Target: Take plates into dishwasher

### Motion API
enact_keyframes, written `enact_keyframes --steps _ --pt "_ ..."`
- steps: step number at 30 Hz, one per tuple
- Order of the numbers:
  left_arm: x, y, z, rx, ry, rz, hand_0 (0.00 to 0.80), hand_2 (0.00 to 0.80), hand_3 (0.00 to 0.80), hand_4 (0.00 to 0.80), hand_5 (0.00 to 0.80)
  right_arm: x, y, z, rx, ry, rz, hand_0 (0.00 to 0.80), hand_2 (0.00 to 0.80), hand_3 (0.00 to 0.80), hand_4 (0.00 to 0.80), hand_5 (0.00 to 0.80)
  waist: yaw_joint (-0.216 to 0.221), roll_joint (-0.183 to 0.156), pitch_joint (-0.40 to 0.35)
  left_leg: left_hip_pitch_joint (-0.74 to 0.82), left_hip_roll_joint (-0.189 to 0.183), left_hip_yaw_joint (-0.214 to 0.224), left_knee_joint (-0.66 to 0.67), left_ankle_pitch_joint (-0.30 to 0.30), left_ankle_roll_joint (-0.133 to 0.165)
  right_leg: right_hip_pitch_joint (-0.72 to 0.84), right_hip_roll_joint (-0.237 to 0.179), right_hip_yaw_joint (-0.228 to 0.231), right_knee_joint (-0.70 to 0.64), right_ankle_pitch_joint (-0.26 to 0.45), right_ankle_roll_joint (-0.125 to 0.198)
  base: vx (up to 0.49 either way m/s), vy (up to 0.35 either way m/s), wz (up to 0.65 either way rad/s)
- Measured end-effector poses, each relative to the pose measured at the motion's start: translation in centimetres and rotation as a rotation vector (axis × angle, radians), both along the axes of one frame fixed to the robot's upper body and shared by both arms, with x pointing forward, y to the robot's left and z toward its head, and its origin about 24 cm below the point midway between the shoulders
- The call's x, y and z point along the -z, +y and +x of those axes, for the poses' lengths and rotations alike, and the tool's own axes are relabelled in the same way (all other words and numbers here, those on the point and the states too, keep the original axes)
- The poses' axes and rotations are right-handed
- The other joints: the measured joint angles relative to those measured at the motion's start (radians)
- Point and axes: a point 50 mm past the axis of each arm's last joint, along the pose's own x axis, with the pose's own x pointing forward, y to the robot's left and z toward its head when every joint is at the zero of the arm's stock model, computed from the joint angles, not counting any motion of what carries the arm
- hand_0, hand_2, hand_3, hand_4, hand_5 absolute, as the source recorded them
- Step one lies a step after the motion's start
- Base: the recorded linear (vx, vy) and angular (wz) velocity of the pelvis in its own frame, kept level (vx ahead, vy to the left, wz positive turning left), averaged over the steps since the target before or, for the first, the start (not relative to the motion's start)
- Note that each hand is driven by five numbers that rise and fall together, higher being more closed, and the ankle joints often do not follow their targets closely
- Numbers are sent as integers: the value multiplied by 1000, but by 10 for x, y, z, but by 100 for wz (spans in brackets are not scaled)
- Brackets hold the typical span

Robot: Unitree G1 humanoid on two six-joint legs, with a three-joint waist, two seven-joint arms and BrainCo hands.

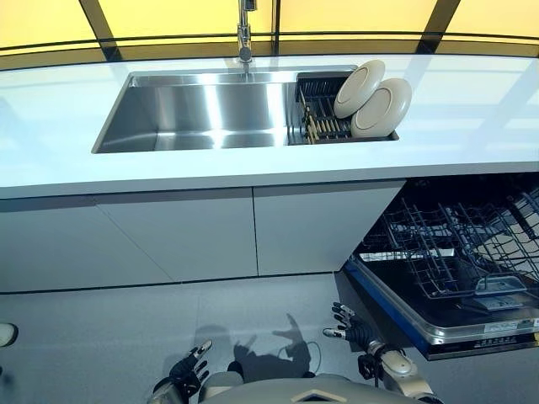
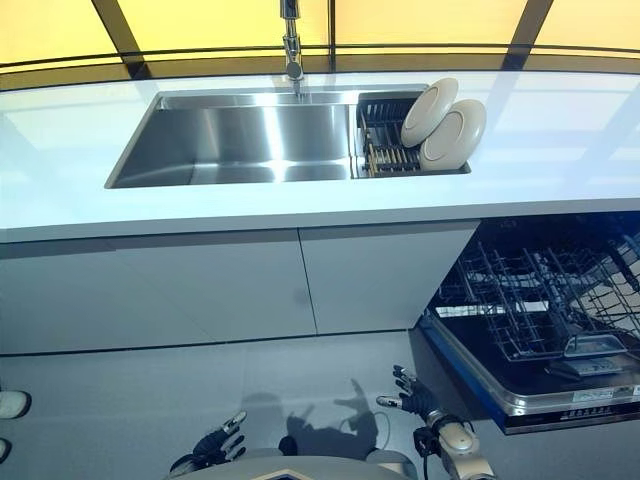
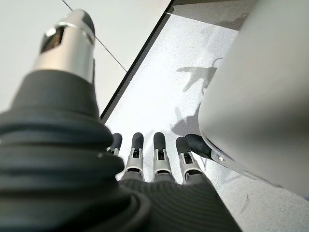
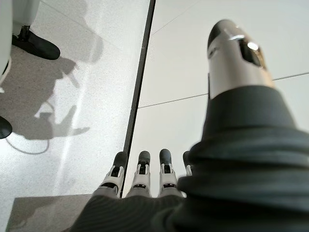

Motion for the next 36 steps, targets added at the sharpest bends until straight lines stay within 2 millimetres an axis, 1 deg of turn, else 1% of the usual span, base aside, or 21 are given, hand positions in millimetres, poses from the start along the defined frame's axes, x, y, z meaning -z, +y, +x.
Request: enact_keyframes --steps 3,5,7,8,10,12,14,16,18,19,20,22,23,24,25,26,27,30,31,34,36 --pt "0 -1 1 4 -2 -1 0 0 0 0 0 -1 0 1 -3 -4 1 0 0 0 0 0 0 4 0 -5 4 1 16 -4 -5 -1 2 4 3 -4 -4 -10 -102 0" --pt "-1 -1 6 3 -15 1 0 0 0 0 0 -3 2 5 -11 -21 7 0 0 0 0 0 3 3 7 -51 21 -6 95 -25 -20 -31 12 27 39 -26 -21 -20 -192 3" --pt "-3 2 14 -2 -38 16 0 0 0 0 0 -6 6 15 -27 -45 20 0 0 0 0 0 12 -37 41 -144 14 -10 292 -16 -56 -51 -2 64 84 -45 -50 28 -113 -13" --pt "-4 4 18 -39 -62 12 0 0 0 0 0 -9 4 18 -34 -61 18 0 0 0 0 0 27 -45 49 -186 17 -18 386 -6 -71 -62 -11 85 109 -54 -64 57 -46 -34" --pt "-5 7 18 -62 -77 16 0 0 0 0 0 -16 1 22 -48 -100 9 0 0 0 0 0 29 -53 61 -261 10 -35 515 4 -77 -61 -15 101 113 -53 -82 88 26 -21" --pt "-5 5 17 -75 -76 14 0 0 0 0 0 -34 -4 36 -49 -193 23 0 0 0 0 0 29 -40 72 -275 -12 -26 451 -7 -79 -80 -14 124 123 -50 -93 200 90 -36" --pt "-4 6 11 -96 -51 27 0 0 0 0 0 -51 -3 50 -30 -287 65 0 0 0 0 0 28 -31 83 -275 -13 -9 359 -5 -78 -84 6 144 122 -44 -103 281 153 -39" --pt "-3 5 8 -132 -44 16 0 0 0 0 0 -66 -3 60 -20 -364 86 0 0 0 0 0 29 -21 94 -271 2 -18 219 3 -75 -79 37 170 111 -41 -108 289 188 -26" --pt "-2 2 6 -174 -43 -1 0 0 0 0 0 -75 -9 66 -14 -409 75 0 0 0 0 0 32 -1 122 -276 25 -32 152 10 -67 -45 60 188 93 -40 -109 217 170 -22" --pt "0 0 2 -179 -30 -7 0 0 0 0 0 -79 -14 67 -22 -423 59 0 0 0 0 0 30 6 132 -277 41 -31 139 10 -66 -28 68 197 82 -42 -107 218 192 -37" --pt "1 -2 -4 -187 -11 -11 0 0 0 0 0 -81 -18 67 -26 -435 49 0 0 0 0 0 31 13 132 -274 59 -3 151 10 -66 -10 68 205 76 -49 -95 221 199 -39" --pt "2 -3 -9 -198 -1 -13 0 0 0 0 0 -91 -25 67 11 -483 59 0 0 0 0 0 28 24 127 -272 72 19 201 6 -63 21 61 209 76 -74 -65 212 155 -34" --pt "1 -2 -10 -225 -20 -9 0 0 0 0 0 -102 -27 69 40 -539 90 0 0 0 0 0 30 26 118 -257 59 44 201 38 -23 23 35 211 96 -101 -32 240 128 -42" --pt "0 1 -9 -240 -41 0 0 0 0 0 0 -110 -25 72 41 -579 113 0 0 0 0 0 28 9 110 -250 42 70 198 43 -14 25 12 206 98 -110 -19 273 133 -49" --pt "-2 5 -6 -244 -62 15 0 0 0 0 0 -119 -22 75 41 -626 139 0 0 0 0 0 29 -12 102 -238 20 89 192 47 10 41 -18 197 95 -117 -10 164 82 -33" --pt "-3 7 -5 -250 -72 20 0 0 0 0 0 -125 -21 77 45 -654 154 0 0 0 0 0 30 -18 97 -228 10 98 190 46 59 46 -28 186 96 -118 -6 139 75 -19" --pt "-5 11 -2 -262 -91 29 0 0 0 0 0 -135 -17 80 55 -708 188 0 0 0 0 0 29 -36 87 -216 -11 105 194 36 73 62 -50 169 87 -120 -4 126 81 -8" --pt "-9 18 4 -256 -126 53 0 0 0 0 0 -162 -16 92 49 -836 247 0 0 0 0 0 36 -57 67 -204 -33 120 213 -1 79 81 -78 150 74 -123 3 115 87 -7" --pt "-9 19 5 -255 -126 54 0 0 0 0 0 -169 -16 97 50 -869 263 0 0 0 0 0 57 -61 65 -203 -33 128 220 -9 76 81 -83 150 70 -126 10 89 88 -23" --pt "-7 11 2 -256 -114 34 0 0 0 0 0 -197 -25 110 87 -982 315 0 0 0 0 0 81 -57 61 -210 -30 132 252 -31 64 96 -89 149 46 -130 51 75 97 -12" --pt "-4 4 -2 -262 -96 16 0 0 0 0 0 -212 -33 117 109 -1039 332 0 0 0 0 0 87 -48 51 -211 -23 130 263 -39 56 104 -83 149 41 -132 47 57 87 -2"
